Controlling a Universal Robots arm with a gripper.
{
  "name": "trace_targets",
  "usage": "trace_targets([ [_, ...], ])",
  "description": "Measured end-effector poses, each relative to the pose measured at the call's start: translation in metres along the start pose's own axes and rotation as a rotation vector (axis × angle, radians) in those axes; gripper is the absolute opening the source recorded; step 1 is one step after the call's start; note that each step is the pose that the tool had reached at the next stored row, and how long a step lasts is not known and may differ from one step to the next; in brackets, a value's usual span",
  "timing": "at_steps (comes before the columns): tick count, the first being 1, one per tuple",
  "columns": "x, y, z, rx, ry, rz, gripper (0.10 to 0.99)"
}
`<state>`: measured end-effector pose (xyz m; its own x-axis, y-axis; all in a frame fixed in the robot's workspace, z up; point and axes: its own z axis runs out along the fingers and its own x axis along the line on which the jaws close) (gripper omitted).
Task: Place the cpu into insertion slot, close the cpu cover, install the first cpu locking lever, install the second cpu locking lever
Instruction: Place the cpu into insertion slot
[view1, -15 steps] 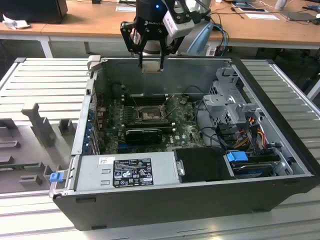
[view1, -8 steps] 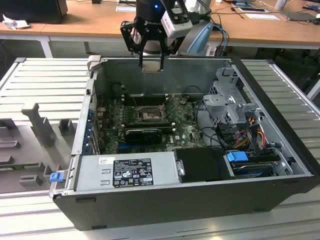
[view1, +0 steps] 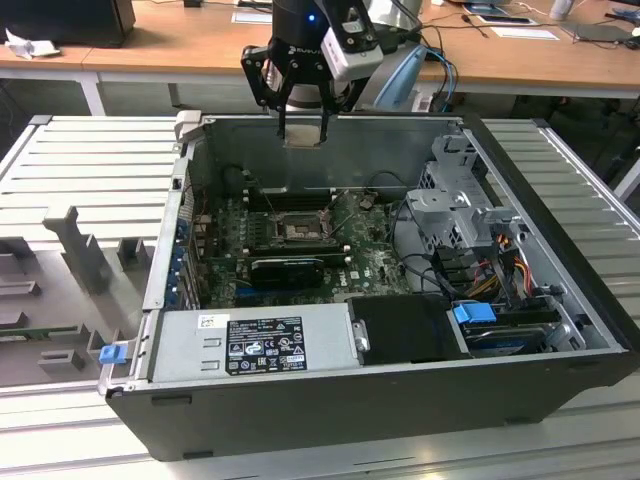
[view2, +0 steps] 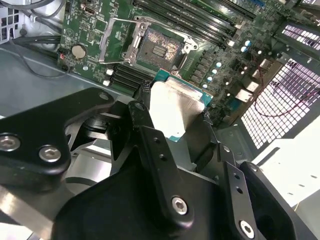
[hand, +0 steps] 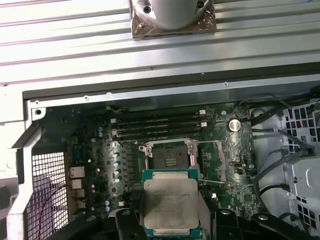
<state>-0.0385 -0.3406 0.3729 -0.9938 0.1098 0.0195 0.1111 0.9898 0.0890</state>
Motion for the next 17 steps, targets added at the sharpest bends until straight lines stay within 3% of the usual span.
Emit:
trace_targets([
  [17,0.0000,0.0000,0.0004,-0.002,-0.0069,0.076,0.525],
])
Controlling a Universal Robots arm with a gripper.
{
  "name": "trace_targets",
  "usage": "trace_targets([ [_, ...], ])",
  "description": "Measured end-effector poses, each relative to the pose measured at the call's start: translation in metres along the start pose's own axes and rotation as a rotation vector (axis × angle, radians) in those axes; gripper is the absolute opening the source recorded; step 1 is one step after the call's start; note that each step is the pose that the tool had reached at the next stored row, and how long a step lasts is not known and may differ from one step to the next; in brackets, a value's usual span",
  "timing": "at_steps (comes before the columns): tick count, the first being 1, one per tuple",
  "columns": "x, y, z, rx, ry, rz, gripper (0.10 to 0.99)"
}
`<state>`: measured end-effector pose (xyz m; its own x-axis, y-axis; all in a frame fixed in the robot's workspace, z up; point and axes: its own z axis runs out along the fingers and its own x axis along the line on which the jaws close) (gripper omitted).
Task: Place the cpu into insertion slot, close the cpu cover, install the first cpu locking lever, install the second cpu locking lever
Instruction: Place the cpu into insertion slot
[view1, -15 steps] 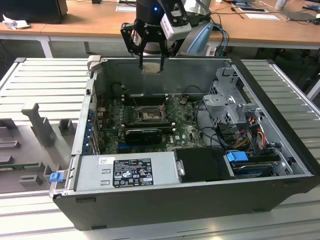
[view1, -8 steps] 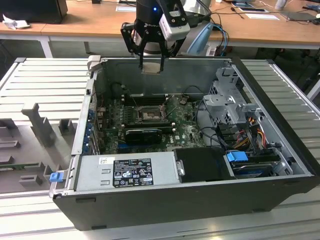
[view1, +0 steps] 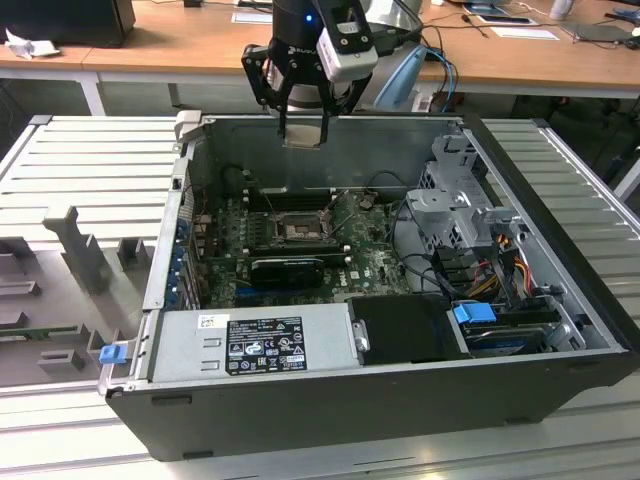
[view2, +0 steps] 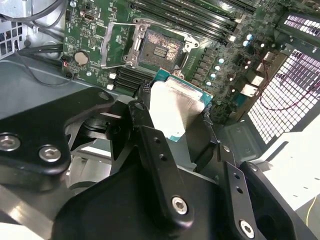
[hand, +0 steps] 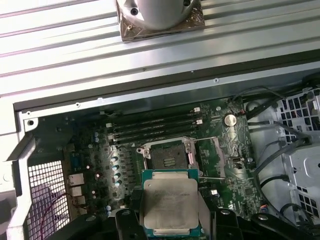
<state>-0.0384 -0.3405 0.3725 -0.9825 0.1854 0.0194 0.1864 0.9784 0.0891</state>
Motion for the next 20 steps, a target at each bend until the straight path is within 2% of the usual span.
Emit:
trace_targets([
  [20,0.0000,-0.0001,0.0010,-0.002,-0.0127,0.142,0.525],
])
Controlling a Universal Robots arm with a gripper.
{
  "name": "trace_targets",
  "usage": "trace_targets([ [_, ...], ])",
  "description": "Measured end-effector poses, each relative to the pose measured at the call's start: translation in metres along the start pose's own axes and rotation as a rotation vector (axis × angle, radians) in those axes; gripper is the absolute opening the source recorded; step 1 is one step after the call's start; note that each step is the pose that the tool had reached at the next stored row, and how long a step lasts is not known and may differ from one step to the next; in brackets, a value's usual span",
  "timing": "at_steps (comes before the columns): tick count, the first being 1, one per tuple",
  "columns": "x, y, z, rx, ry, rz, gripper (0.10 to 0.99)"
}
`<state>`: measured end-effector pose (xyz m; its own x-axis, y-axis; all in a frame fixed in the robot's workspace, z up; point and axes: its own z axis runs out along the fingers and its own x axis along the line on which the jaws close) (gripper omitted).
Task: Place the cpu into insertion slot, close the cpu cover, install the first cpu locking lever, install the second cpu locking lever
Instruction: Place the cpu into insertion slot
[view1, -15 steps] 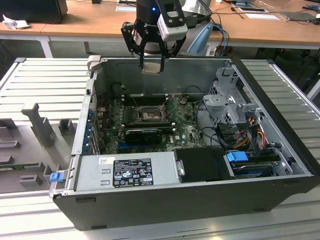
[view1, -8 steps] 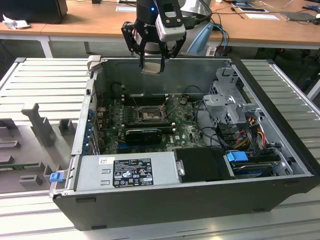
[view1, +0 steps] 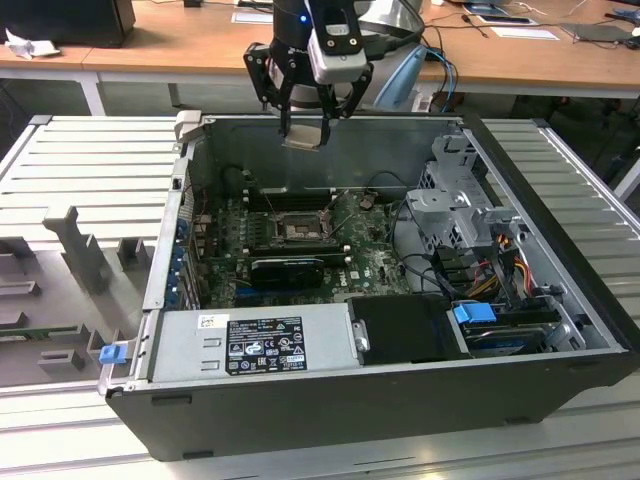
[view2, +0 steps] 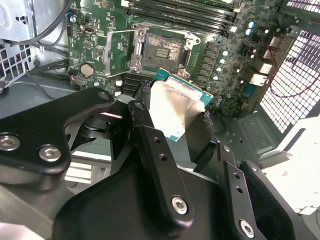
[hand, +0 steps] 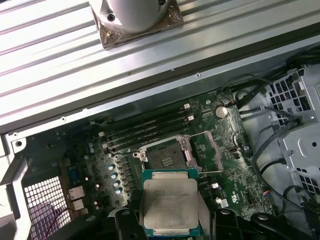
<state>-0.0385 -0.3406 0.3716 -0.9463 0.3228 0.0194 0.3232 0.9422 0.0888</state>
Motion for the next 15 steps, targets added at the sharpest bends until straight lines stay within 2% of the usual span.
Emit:
trace_targets([
  [15,0.0000,0.0000,0.0006,-0.002,-0.0071,0.080,0.525],
])
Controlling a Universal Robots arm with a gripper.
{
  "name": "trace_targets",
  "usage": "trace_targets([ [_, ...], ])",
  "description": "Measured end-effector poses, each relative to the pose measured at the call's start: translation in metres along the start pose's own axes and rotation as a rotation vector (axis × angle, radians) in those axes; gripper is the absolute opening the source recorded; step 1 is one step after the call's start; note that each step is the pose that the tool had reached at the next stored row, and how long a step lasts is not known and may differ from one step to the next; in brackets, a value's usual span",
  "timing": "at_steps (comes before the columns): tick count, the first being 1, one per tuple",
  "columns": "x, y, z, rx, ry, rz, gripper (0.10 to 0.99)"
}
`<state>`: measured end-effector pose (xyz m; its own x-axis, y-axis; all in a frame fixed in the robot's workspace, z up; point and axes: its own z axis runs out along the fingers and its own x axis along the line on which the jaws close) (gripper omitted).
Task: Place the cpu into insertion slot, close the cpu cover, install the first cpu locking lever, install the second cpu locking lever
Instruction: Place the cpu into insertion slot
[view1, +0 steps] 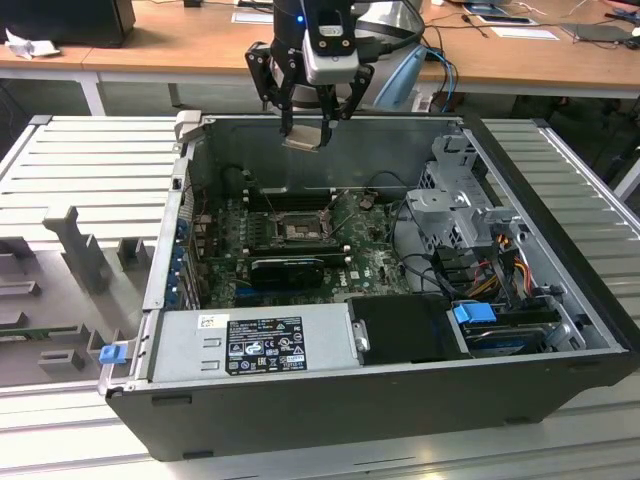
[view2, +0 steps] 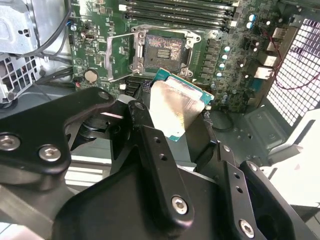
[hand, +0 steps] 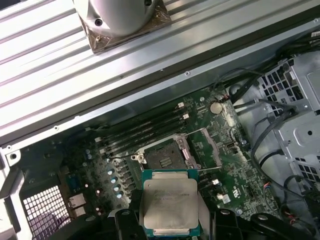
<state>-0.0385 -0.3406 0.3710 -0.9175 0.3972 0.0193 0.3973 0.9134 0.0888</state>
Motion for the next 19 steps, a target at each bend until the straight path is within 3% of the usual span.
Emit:
trace_targets([
  [19,0.0000,0.0000,0.0005,-0.002,-0.0098,0.111,0.525],
])
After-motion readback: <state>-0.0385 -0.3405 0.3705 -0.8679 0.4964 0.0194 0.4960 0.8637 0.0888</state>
